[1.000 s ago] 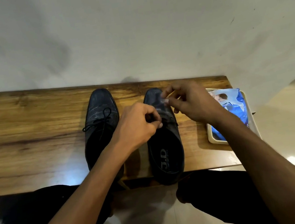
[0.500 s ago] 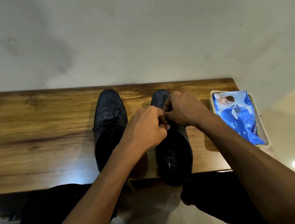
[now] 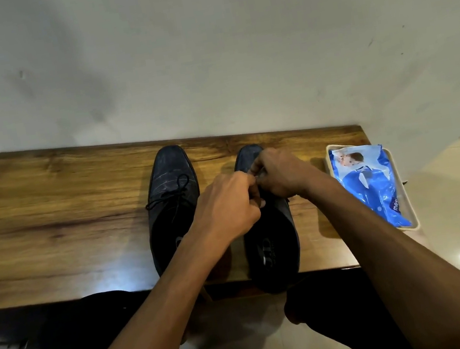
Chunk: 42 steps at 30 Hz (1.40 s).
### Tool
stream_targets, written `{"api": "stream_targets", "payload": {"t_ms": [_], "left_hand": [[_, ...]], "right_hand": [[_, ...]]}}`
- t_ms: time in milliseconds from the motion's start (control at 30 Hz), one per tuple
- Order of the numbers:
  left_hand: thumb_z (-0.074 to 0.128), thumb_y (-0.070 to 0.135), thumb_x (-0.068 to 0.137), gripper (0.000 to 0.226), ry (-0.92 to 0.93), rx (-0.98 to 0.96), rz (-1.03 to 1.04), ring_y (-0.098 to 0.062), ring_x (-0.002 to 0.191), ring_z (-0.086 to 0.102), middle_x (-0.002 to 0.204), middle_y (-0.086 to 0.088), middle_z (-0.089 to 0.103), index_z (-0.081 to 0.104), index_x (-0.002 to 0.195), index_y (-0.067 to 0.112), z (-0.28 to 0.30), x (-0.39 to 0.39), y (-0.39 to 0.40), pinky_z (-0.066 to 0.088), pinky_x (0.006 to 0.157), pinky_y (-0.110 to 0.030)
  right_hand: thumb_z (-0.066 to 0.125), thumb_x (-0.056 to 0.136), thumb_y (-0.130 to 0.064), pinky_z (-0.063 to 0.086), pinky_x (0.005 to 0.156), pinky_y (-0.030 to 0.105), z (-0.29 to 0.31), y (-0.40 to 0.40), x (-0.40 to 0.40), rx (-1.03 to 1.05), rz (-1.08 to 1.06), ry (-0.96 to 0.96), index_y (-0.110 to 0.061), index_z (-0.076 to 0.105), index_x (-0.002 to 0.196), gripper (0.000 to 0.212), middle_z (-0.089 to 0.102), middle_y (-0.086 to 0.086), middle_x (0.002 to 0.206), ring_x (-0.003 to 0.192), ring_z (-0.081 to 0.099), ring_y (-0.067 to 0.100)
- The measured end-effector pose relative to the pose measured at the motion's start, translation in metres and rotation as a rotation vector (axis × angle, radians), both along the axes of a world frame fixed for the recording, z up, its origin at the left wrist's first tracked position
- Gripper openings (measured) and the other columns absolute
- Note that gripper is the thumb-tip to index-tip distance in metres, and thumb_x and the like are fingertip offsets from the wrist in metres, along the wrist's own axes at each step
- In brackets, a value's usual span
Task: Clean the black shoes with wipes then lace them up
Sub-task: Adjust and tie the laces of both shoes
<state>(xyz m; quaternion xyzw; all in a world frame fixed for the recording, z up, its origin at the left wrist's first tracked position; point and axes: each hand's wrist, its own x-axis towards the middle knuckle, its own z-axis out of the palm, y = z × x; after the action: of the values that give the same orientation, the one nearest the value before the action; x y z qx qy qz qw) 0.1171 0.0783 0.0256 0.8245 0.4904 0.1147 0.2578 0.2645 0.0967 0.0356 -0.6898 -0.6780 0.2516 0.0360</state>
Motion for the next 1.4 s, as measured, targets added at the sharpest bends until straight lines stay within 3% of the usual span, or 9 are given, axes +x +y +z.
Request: {"api": "stream_targets", "payload": {"t_ms": [100,233,433,600,733,833,1033,1267,1400], "left_hand": [[0.071,0.029,0.086,0.005,-0.013,-0.003,0.007,-0.022,0.079,0.063,0.088,0.0,0.066,0.069,0.086,0.025,0.0,-0.001,0.0,0.055,0.066,-0.04],[0.07,0.03,0.086,0.006,-0.014,-0.012,0.008,-0.023,0.079,0.063,0.087,0.0,0.065,0.067,0.085,0.025,0.001,-0.001,0.0,0.055,0.066,-0.041],[0.065,0.028,0.085,0.007,0.025,-0.039,0.004,-0.024,0.083,0.063,0.094,-0.001,0.065,0.065,0.091,0.025,0.001,0.0,0.0,0.057,0.071,-0.044],[0.064,0.029,0.086,0.008,0.034,-0.056,0.001,-0.023,0.083,0.062,0.094,-0.002,0.064,0.064,0.092,0.024,0.001,0.002,-0.002,0.057,0.072,-0.045],[0.064,0.029,0.088,0.007,0.02,-0.067,0.009,-0.022,0.087,0.063,0.097,0.0,0.065,0.064,0.093,0.024,0.001,0.002,-0.001,0.056,0.074,-0.044],[0.066,0.029,0.088,0.005,-0.012,-0.074,0.021,-0.019,0.084,0.063,0.093,0.003,0.065,0.063,0.088,0.026,-0.001,0.001,-0.001,0.056,0.072,-0.042],[0.067,0.029,0.089,0.008,-0.031,-0.084,0.021,-0.016,0.08,0.061,0.089,0.006,0.063,0.061,0.084,0.027,-0.002,0.001,0.0,0.056,0.071,-0.041],[0.058,0.027,0.094,0.019,0.019,-0.143,-0.007,-0.021,0.069,0.061,0.076,-0.005,0.065,0.066,0.082,0.014,0.005,0.004,0.001,0.047,0.059,-0.035],[0.056,0.023,0.096,0.03,-0.05,-0.31,0.02,-0.022,0.062,0.065,0.072,-0.017,0.069,0.068,0.081,0.0,0.011,0.006,0.006,0.048,0.06,-0.031]], "right_hand": [[0.062,0.095,-0.015,0.048,0.066,0.031,-0.003,0.0,0.002,-0.01,-0.008,0.005,-0.012,0.079,0.093,0.018,0.075,0.001,0.092,0.071,0.059,0.011],[0.059,0.095,-0.019,0.052,0.064,0.04,-0.007,-0.001,0.004,0.028,-0.021,-0.083,-0.006,0.074,0.082,0.024,0.069,0.007,0.079,0.07,0.062,0.023],[0.061,0.097,-0.017,0.042,0.067,0.033,-0.005,-0.011,0.011,0.021,-0.002,-0.194,-0.009,0.069,0.09,0.013,0.068,0.01,0.097,0.09,0.064,0.027],[0.058,0.099,-0.015,0.046,0.075,0.032,0.002,-0.014,0.013,0.045,-0.045,-0.084,-0.016,0.071,0.109,0.016,0.07,0.005,0.111,0.102,0.064,0.024],[0.059,0.095,-0.003,0.039,0.077,0.022,0.008,-0.018,0.021,0.089,0.106,-0.023,-0.023,0.07,0.119,0.032,0.067,0.001,0.122,0.111,0.061,0.017],[0.057,0.089,0.007,0.047,0.081,0.029,0.008,-0.024,0.031,0.1,0.197,-0.015,-0.024,0.074,0.118,0.045,0.065,0.003,0.122,0.107,0.06,0.019],[0.075,0.086,-0.016,0.05,0.082,0.037,-0.001,-0.027,0.035,0.211,0.266,-0.116,-0.027,0.077,0.109,0.025,0.062,0.0,0.119,0.105,0.058,0.018],[0.076,0.086,-0.017,0.052,0.084,0.04,-0.001,-0.032,0.046,0.344,0.281,-0.083,-0.024,0.081,0.099,0.015,0.069,-0.003,0.118,0.105,0.063,0.02],[0.08,0.084,-0.016,0.051,0.085,0.036,0.002,-0.045,0.058,0.355,0.276,0.002,-0.023,0.081,0.097,0.014,0.077,-0.006,0.102,0.098,0.065,0.019]]}}
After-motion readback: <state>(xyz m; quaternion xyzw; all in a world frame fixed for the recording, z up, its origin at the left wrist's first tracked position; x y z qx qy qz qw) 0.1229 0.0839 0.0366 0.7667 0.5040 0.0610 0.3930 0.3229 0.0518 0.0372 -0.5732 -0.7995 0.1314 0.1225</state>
